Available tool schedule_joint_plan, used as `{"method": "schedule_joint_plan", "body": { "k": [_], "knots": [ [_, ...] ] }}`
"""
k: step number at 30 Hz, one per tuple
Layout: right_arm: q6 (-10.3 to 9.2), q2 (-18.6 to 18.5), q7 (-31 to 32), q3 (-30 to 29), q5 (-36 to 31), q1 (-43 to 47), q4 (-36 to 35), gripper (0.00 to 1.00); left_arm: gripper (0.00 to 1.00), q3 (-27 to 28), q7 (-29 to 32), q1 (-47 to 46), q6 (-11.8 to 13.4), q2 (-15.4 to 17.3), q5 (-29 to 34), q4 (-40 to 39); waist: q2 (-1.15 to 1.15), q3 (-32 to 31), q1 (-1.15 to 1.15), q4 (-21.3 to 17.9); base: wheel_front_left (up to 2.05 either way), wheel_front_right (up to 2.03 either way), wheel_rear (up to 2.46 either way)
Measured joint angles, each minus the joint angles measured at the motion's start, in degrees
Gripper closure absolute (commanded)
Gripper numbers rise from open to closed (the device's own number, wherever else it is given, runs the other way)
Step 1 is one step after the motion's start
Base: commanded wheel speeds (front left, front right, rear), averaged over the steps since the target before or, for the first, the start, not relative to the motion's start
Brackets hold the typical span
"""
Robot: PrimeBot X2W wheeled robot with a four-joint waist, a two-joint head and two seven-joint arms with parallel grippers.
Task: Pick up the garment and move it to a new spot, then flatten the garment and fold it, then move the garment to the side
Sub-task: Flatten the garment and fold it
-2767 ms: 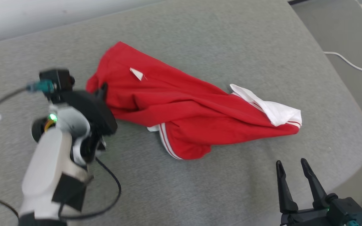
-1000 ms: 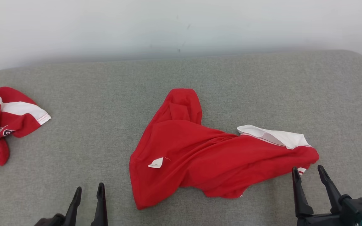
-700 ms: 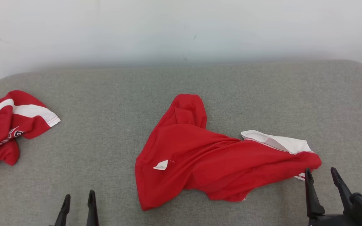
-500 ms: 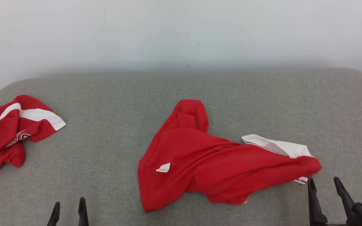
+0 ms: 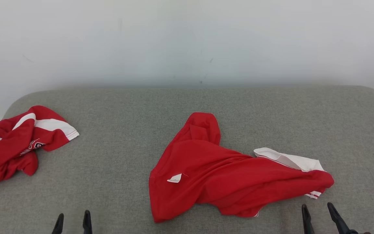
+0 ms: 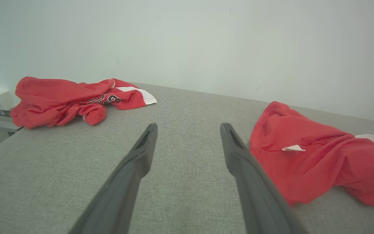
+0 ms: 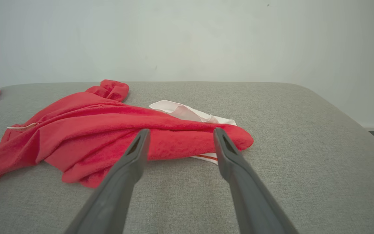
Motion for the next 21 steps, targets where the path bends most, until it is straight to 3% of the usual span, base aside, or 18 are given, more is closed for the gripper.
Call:
{"method": "schedule_joint_plan", "body": {
  "k": [21],
  "knots": [
    [0.00, -0.45, -0.05, 1.64, 0.78, 0.70, 2.11, 0.00, 0.00, -3.55, 0.01, -0.48, -0.33, 1.64, -2.34, 3.86, 0.01, -1.16, 0.00, -1.04, 0.00, 0.00, 0.00]
  ]
}}
